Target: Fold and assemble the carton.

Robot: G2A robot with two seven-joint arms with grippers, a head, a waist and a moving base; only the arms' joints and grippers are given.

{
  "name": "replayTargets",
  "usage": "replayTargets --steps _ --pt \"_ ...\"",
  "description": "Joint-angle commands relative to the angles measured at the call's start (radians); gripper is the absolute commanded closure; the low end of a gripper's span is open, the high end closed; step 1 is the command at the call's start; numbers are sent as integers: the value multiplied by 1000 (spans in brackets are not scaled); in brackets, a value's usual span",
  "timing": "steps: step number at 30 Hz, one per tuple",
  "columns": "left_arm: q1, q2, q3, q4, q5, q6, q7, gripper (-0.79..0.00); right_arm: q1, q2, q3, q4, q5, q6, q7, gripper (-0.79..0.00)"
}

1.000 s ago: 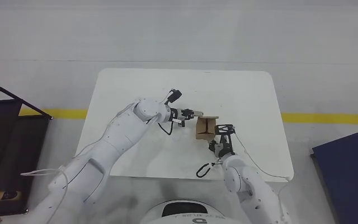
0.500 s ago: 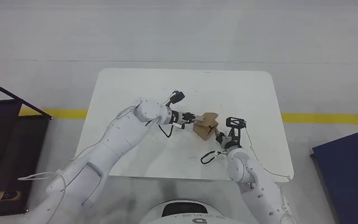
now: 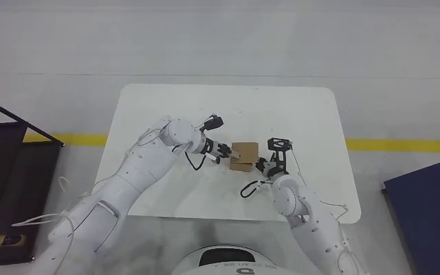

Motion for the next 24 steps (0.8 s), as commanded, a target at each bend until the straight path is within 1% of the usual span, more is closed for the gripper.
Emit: replayTargets --steps 1,5,8,9,12,16,19,24 --pt "10 7 -13 -17 8 9 -1 -391 11 -2 -9 3 3 -9 6 -526" --pt "34 22 -36 -52 32 26 -4 -379 24 -4 -11 2 7 -16 13 -526" --pt "50 32 -44 -73 58 42 -9 -351 16 -1 21 -17 17 -7 11 -523" --pt "54 34 -46 -79 65 45 -11 -339 9 1 35 -30 21 -5 9 -526" --pt "64 39 -52 -96 73 53 -14 -339 -25 5 80 -92 64 -10 0 -526" --pt "69 42 -59 -113 77 57 -12 -348 -62 8 108 -164 142 -63 10 -523" --pt "71 43 -61 -120 79 58 -10 -348 -52 7 79 -160 147 -98 51 -526" --pt "78 45 -63 -130 79 57 -7 -342 0 0 14 -96 111 -86 88 -523"
